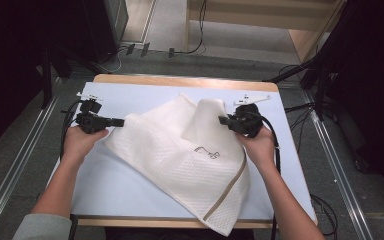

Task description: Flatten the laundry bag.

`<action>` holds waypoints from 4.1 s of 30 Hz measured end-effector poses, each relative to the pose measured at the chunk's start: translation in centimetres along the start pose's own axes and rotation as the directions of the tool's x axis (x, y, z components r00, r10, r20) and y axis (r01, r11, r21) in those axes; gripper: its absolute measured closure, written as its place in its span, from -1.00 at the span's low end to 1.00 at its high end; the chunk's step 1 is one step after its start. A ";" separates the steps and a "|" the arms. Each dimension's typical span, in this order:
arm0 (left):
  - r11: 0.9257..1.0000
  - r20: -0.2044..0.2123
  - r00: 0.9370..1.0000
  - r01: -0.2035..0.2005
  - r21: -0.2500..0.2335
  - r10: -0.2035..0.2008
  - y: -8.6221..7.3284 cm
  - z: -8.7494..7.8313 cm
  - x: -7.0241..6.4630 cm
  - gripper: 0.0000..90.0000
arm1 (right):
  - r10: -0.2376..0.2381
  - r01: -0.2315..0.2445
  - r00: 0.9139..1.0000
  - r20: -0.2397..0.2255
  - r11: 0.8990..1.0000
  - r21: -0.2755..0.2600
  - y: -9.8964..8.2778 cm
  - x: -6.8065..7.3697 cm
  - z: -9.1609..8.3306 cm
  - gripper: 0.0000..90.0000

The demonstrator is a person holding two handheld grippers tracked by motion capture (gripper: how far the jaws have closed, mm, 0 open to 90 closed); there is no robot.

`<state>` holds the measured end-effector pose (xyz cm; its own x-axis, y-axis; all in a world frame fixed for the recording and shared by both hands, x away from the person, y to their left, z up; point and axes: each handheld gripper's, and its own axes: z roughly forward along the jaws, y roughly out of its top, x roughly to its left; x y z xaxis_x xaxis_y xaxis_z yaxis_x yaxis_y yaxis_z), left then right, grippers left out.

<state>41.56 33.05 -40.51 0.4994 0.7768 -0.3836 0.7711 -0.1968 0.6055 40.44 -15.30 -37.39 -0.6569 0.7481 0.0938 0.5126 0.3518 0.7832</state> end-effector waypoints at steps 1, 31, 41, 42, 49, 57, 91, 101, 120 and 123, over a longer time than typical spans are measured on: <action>1.000 -0.002 1.000 0.001 0.005 -0.001 -0.2 0.0 0.1 1.00 | 0.011 -0.011 1.000 0.008 1.000 0.003 -0.4 -0.3 -0.3 0.83; 0.993 -0.126 0.989 0.071 -0.098 -0.083 -1.1 -1.2 4.1 0.60 | 0.088 -0.089 0.995 -0.042 0.996 -0.009 -5.4 -2.9 -1.7 0.67; 0.994 -0.122 0.991 0.041 -0.102 -0.053 -4.0 -3.7 0.7 0.27 | 0.049 -0.044 0.997 -0.064 0.996 0.075 -5.3 -1.3 0.4 0.82; 0.994 -0.122 0.991 0.041 -0.102 -0.053 -4.0 -3.7 0.7 0.26 | 0.049 -0.044 0.997 -0.064 0.996 0.075 -5.3 -1.3 0.4 0.82; 0.995 -0.129 0.989 0.056 -0.079 -0.066 -6.8 -3.8 -1.1 0.22 | 0.035 -0.027 0.997 -0.072 0.993 0.113 -5.0 -1.1 2.2 0.82; 0.998 -0.146 0.988 0.051 -0.043 -0.057 -9.2 -3.3 -2.8 0.20 | 0.040 -0.029 0.997 -0.068 0.988 0.154 -5.0 -1.3 4.4 0.79; 0.991 -0.211 0.968 0.128 -0.039 -0.134 -9.6 -0.1 -2.8 0.65 | 0.129 -0.130 0.991 0.020 0.985 0.114 -5.9 -6.6 7.1 0.14; 0.992 -0.152 0.980 0.127 -0.023 -0.129 -7.1 1.0 -1.9 0.97 | 0.152 -0.152 0.988 0.010 0.977 0.148 -5.8 -6.5 6.5 0.74; 0.985 -0.154 0.976 0.139 -0.099 -0.153 -2.4 0.9 3.1 0.97 | 0.122 -0.118 0.992 -0.013 0.978 0.171 -5.9 -2.3 2.7 0.69; 0.985 -0.149 0.977 0.139 -0.099 -0.152 -1.7 1.4 3.5 0.97 | 0.125 -0.118 0.992 -0.027 0.976 0.182 -6.7 -1.4 2.1 0.69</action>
<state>42.55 35.24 -43.89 0.3115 0.8782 -0.3630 0.7902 -0.0271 0.6123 39.11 -17.48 -44.07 -0.6026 0.7706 0.2074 0.6784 0.3577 0.6418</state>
